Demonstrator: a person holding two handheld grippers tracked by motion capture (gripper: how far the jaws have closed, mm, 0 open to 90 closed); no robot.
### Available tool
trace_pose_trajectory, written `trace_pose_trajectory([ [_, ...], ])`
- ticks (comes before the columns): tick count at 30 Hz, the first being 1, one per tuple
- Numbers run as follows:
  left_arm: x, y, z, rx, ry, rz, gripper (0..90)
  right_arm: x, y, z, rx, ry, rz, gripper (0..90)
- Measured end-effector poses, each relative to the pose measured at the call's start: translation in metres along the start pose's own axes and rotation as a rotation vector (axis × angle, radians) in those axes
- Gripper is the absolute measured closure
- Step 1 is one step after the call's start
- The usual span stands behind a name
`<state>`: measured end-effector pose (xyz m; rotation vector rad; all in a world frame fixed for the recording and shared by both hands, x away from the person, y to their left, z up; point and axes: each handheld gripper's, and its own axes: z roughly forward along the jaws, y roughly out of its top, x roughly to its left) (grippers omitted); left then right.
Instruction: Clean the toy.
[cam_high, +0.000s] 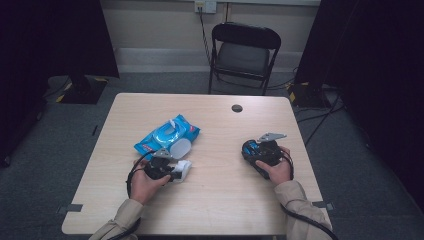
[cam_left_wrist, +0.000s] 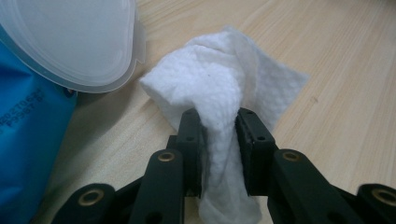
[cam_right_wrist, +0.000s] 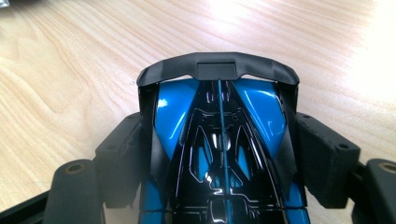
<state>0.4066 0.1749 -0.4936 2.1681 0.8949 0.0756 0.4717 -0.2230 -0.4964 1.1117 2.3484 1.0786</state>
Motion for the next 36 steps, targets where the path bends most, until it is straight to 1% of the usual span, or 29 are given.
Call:
trace_pose_trajectory([
  [3, 0.000, 0.000, 0.000, 0.001, 0.001, 0.002, 72.8, 0.000, 0.000, 0.000, -0.003, -0.001, 0.003, 25.0],
  [8, -0.001, 0.000, 0.001, -0.002, 0.003, 0.005, 72.7, 0.000, 0.001, 0.002, 0.007, 0.003, -0.013, 25.0],
  [12, -0.001, 0.001, 0.001, -0.004, 0.005, 0.007, 72.6, -0.001, 0.001, 0.003, 0.003, 0.005, -0.007, 25.0],
  [13, -0.001, 0.001, 0.002, -0.002, 0.005, 0.012, 72.5, -0.001, 0.001, 0.004, 0.008, 0.005, -0.008, 24.9],
  [16, -0.001, 0.001, 0.002, -0.006, 0.005, 0.007, 72.5, 0.000, 0.003, 0.005, 0.019, 0.005, -0.019, 24.9],
  [22, 0.000, 0.002, 0.003, -0.008, 0.003, 0.011, 71.8, -0.001, 0.002, 0.009, 0.035, 0.009, -0.022, 24.8],
  [26, -0.001, 0.002, 0.003, -0.008, 0.008, 0.017, 70.9, 0.000, 0.003, 0.010, 0.041, 0.006, -0.021, 24.7],
  [34, -0.001, 0.003, 0.002, -0.003, 0.016, 0.025, 70.7, 0.000, 0.002, 0.010, 0.036, 0.011, -0.037, 24.5],
  [35, 0.000, 0.003, 0.002, -0.001, 0.023, 0.034, 70.7, -0.001, 0.002, 0.010, 0.036, 0.012, -0.037, 24.5],
  [36, 0.000, 0.003, 0.002, -0.001, 0.026, 0.034, 70.7, -0.001, 0.002, 0.010, 0.036, 0.012, -0.038, 24.4],
])
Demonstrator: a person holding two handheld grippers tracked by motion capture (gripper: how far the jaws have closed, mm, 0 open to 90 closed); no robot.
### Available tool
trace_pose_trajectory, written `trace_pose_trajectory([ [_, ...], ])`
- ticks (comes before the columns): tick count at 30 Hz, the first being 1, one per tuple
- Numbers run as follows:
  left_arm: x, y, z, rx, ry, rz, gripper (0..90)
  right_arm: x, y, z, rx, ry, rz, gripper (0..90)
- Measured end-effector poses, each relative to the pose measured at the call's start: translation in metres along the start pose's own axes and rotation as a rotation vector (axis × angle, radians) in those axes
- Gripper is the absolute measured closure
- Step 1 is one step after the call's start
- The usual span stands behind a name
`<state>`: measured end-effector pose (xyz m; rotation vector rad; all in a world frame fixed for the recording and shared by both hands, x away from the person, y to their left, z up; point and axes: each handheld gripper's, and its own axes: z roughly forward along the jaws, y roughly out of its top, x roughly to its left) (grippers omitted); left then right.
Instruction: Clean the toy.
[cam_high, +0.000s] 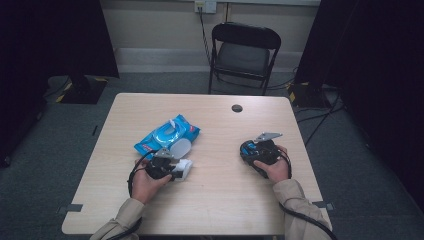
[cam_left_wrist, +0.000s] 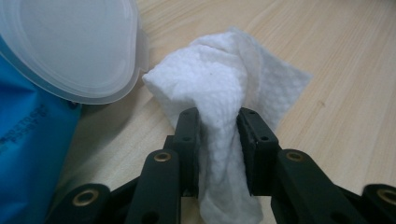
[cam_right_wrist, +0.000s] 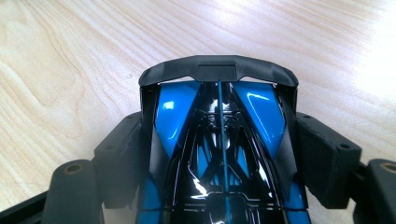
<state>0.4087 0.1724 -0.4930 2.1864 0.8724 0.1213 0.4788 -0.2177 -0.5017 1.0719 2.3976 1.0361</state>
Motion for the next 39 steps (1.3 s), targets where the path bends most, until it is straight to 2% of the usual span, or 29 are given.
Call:
trace_pose_trajectory([
  [5, 0.000, 0.000, 0.000, 0.000, 0.001, 0.002, 70.7, 0.000, 0.001, -0.001, -0.005, 0.002, -0.016, 23.3],
  [7, 0.000, 0.000, 0.000, -0.007, 0.005, -0.007, 70.3, -0.001, 0.001, -0.003, -0.023, 0.005, -0.005, 22.4],
  [8, 0.001, 0.001, -0.001, 0.002, 0.005, 0.008, 70.3, -0.001, 0.001, -0.003, -0.023, 0.005, -0.005, 22.4],
  [13, 0.000, 0.002, -0.001, 0.002, 0.006, 0.008, 70.2, -0.002, 0.002, -0.008, -0.035, 0.010, -0.007, 21.3],
  [16, -0.001, 0.002, -0.001, -0.009, 0.017, 0.008, 69.8, -0.003, 0.004, -0.011, -0.033, 0.006, -0.002, 19.8],
  [18, 0.000, 0.003, -0.003, 0.002, 0.024, 0.022, 69.9, -0.003, 0.004, -0.013, -0.029, 0.004, -0.004, 19.5],
  [21, 0.000, 0.003, -0.005, -0.011, 0.030, 0.010, 72.4, -0.001, 0.004, -0.018, -0.038, 0.008, -0.001, 19.2],
  [25, 0.001, 0.003, -0.006, -0.002, 0.048, 0.023, 73.1, 0.000, 0.002, -0.022, -0.038, 0.006, 0.000, 18.8],
  [30, 0.005, 0.004, -0.007, -0.008, 0.064, 0.015, 73.0, 0.001, 0.001, -0.028, -0.045, 0.027, 0.009, 17.8],
  [34, 0.009, 0.005, -0.007, -0.001, 0.080, 0.015, 70.9, 0.002, 0.001, -0.032, -0.051, 0.037, 0.008, 16.4],
  [39, 0.010, 0.005, -0.005, -0.007, 0.090, 0.016, 63.4, 0.002, -0.001, -0.035, -0.054, 0.044, 0.014, 16.1],
])
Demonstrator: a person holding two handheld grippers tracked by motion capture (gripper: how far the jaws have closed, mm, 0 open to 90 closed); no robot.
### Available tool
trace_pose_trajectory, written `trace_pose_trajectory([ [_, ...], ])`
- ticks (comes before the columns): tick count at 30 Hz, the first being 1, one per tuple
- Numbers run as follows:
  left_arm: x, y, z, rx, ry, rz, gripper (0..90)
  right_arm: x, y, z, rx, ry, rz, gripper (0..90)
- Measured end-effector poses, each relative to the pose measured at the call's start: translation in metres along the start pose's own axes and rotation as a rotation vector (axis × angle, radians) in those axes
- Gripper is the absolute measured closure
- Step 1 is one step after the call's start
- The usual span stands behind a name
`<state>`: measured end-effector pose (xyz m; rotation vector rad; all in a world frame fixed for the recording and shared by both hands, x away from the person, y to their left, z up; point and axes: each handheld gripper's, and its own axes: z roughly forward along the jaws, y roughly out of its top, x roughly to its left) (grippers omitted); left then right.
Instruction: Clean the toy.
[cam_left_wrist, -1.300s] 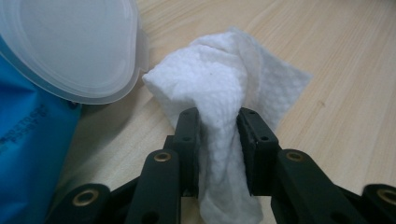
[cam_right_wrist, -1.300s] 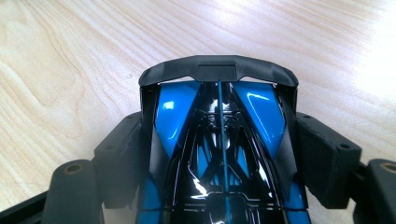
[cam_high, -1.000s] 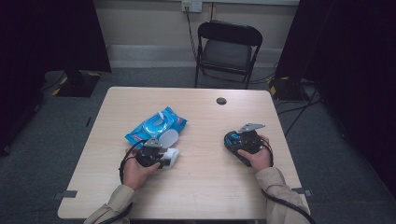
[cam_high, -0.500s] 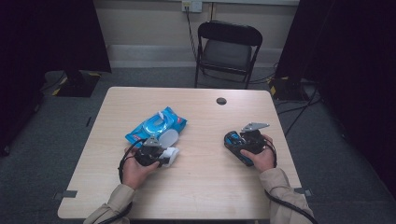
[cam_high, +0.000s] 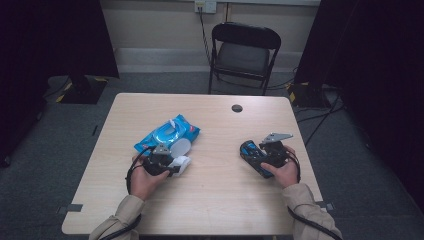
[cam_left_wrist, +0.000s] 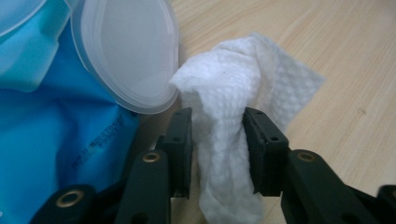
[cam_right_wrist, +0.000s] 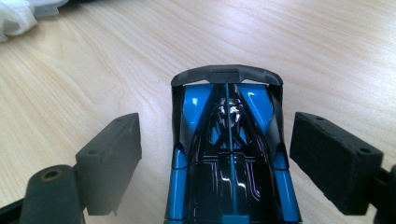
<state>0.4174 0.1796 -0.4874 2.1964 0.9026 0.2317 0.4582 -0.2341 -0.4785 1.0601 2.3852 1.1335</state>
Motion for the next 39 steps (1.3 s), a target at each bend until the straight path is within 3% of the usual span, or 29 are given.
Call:
trace_pose_trajectory([
  [6, 0.000, 0.001, -0.001, -0.017, 0.006, -0.013, 52.4, 0.000, 0.000, -0.003, -0.007, 0.005, 0.001, 16.0],
  [8, 0.001, 0.002, -0.002, -0.015, 0.013, 0.002, 50.8, 0.000, 0.000, -0.004, -0.015, 0.008, 0.000, 16.0],
  [12, -0.002, 0.003, -0.004, -0.027, 0.015, -0.020, 44.6, -0.001, 0.000, -0.005, -0.007, 0.009, 0.000, 15.9],
  [17, -0.003, 0.005, -0.007, -0.026, -0.001, -0.026, 37.3, -0.001, 0.001, -0.006, -0.012, 0.014, 0.002, 15.2],
  [29, -0.005, 0.009, -0.010, -0.007, -0.021, -0.033, 24.5, 0.001, 0.002, -0.012, -0.022, 0.028, 0.003, 14.3],
  [39, -0.006, 0.016, -0.018, -0.012, -0.009, -0.025, 17.2, 0.001, 0.002, -0.016, -0.012, 0.043, -0.001, 14.3],
])
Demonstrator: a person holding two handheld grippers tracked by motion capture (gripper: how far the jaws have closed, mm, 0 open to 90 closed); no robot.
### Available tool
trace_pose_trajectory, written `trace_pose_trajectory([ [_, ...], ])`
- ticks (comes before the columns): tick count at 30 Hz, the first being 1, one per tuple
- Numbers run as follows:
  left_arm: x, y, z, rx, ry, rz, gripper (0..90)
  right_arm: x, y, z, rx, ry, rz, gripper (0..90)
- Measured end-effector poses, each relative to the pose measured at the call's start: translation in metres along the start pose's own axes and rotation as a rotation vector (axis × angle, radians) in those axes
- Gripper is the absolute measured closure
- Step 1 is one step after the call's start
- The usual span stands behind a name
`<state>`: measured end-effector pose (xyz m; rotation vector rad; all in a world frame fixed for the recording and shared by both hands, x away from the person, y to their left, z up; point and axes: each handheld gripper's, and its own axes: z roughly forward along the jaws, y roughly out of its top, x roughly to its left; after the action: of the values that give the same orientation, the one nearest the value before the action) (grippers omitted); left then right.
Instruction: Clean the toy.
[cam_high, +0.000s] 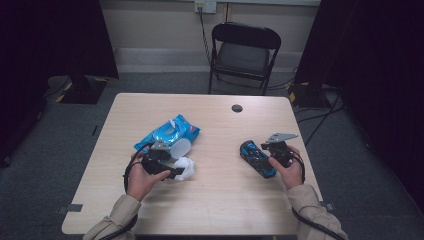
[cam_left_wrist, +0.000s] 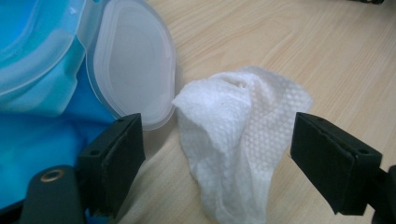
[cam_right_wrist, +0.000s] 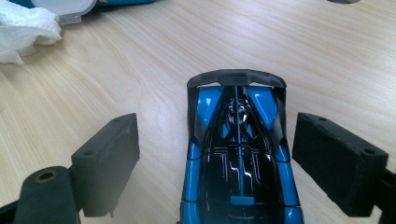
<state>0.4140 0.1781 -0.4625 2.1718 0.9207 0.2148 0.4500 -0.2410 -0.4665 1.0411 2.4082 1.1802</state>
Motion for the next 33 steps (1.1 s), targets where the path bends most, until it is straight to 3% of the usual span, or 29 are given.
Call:
trace_pose_trajectory([
  [16, 0.000, 0.004, -0.014, -0.009, -0.013, -0.019, 16.0, 0.005, 0.002, -0.005, -0.012, 0.012, -0.011, 14.3],
  [23, 0.000, 0.002, -0.022, -0.022, -0.040, -0.028, 16.1, 0.009, -0.001, -0.008, -0.010, 0.017, -0.017, 14.3],
  [33, 0.000, -0.004, -0.033, -0.054, -0.035, -0.045, 16.3, 0.019, -0.004, -0.013, -0.006, 0.037, -0.044, 14.2],
])
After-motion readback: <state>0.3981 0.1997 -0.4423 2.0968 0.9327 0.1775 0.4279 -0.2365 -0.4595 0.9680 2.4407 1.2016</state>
